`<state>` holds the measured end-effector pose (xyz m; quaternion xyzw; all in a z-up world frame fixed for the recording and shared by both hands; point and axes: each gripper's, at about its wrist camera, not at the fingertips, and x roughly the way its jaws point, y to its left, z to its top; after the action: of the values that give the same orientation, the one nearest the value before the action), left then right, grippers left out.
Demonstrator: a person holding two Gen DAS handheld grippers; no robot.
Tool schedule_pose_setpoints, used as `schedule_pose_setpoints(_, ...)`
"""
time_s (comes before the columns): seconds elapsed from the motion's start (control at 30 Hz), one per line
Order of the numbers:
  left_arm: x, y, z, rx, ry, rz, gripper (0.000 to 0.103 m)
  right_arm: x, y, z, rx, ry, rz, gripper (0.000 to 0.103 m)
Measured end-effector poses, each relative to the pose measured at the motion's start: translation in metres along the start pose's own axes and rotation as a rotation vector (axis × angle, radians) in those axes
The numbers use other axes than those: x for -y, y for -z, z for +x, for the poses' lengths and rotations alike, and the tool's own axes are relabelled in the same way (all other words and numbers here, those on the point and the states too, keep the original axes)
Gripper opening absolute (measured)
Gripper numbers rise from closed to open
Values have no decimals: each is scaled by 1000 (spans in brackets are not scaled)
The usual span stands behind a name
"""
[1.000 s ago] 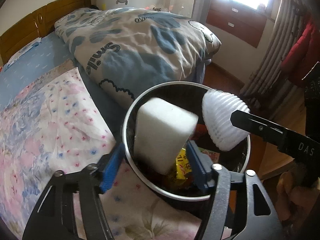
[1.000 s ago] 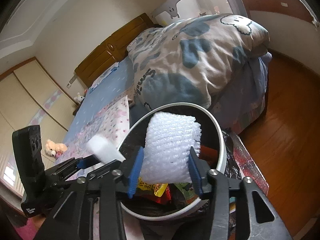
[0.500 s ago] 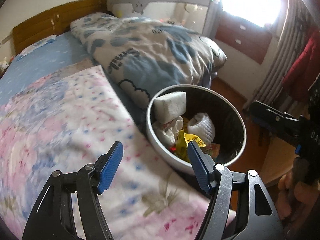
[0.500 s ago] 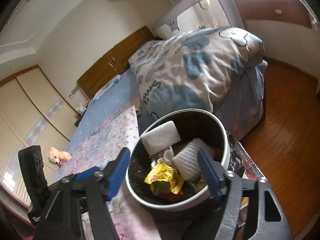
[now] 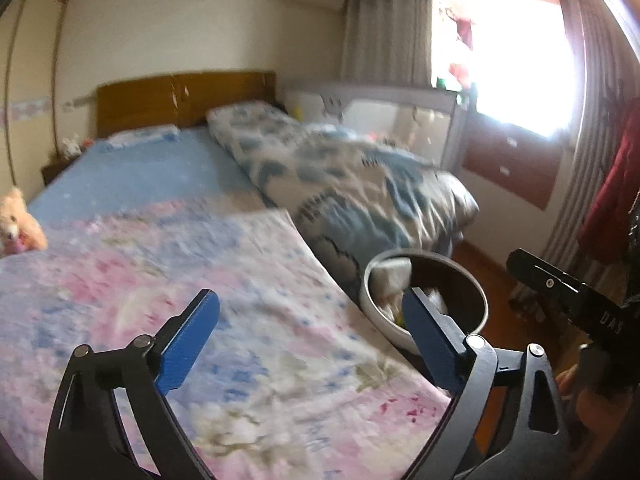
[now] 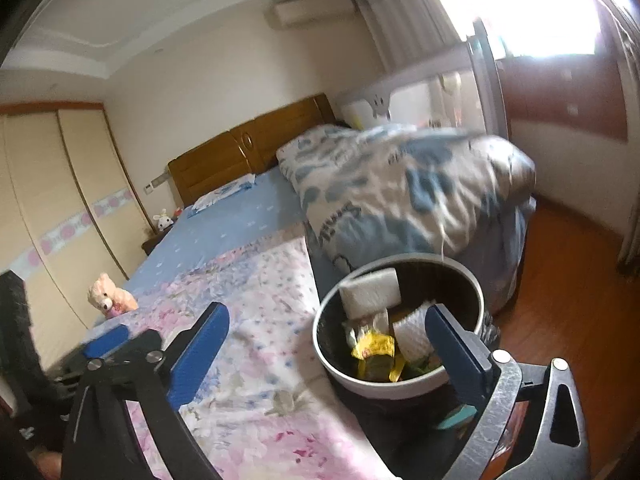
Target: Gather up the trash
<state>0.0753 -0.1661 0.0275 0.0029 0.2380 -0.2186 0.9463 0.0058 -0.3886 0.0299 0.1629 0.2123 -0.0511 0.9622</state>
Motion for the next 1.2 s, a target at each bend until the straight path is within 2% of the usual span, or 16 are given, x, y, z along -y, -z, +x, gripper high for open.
schedule_pose_setpoints(0.1, -9, -5, -25, 83, -60, -9, 103, -20, -8, -19, 78, 31, -68, 103)
schedule_pose_setpoints(0.17, -12, -3, -40, 150, -117, -8, 103, -36, -8, -38, 176, 76, -135, 103)
schedule_pose_setpoints(0.27, -15, 3, -50, 198, -189, 18, 103, -49, 0, -44, 240, 157, -210, 103)
schedule_pose_setpoints(0.37, -16, 13, -48, 200, -243, 57, 103, -54, 10, -37, 225, 155, -233, 103)
schedule_pose_setpoints(0.57, -20, 22, -45, 185, -287, 58, 103, -53, 25, -26, 197, 148, -215, 103)
schedule_pose_setpoints(1.2, -18, 22, -46, 178, -284, 63, 103, -52, 29, -22, 175, 125, -190, 103)
